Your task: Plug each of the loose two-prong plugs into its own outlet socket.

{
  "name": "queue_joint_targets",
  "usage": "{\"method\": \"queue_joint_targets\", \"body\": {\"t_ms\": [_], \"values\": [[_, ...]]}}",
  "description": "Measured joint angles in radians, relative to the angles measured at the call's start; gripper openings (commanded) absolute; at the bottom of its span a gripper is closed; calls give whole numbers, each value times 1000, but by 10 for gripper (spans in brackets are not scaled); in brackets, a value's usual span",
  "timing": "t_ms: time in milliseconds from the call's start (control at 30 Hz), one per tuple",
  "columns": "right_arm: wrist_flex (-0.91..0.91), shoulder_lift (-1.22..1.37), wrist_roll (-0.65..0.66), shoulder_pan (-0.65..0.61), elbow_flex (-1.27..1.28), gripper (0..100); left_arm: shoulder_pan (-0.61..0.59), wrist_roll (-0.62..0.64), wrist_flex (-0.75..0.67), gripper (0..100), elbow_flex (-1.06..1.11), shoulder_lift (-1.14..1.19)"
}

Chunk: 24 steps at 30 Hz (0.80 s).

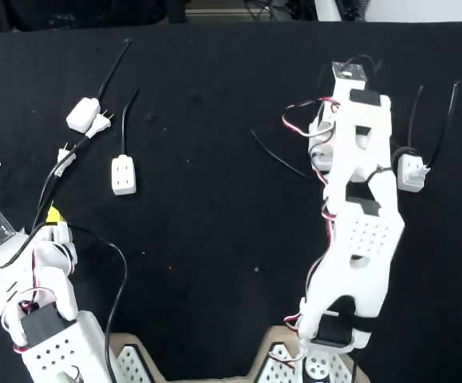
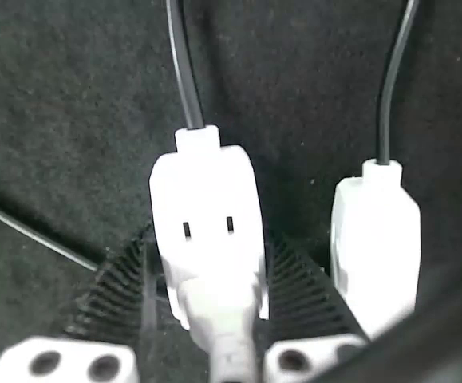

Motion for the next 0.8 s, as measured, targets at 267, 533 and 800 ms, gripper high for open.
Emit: {"method": "queue_joint_targets", "body": {"t_ms": [267,533,800], "values": [[203,166,15,0,-315,179,0,0,0,212,0,0],[365,201,44,0,-618,178,0,0,0,212,0,0],[408,186,44,0,-879,178,0,0,0,212,0,0]]}}
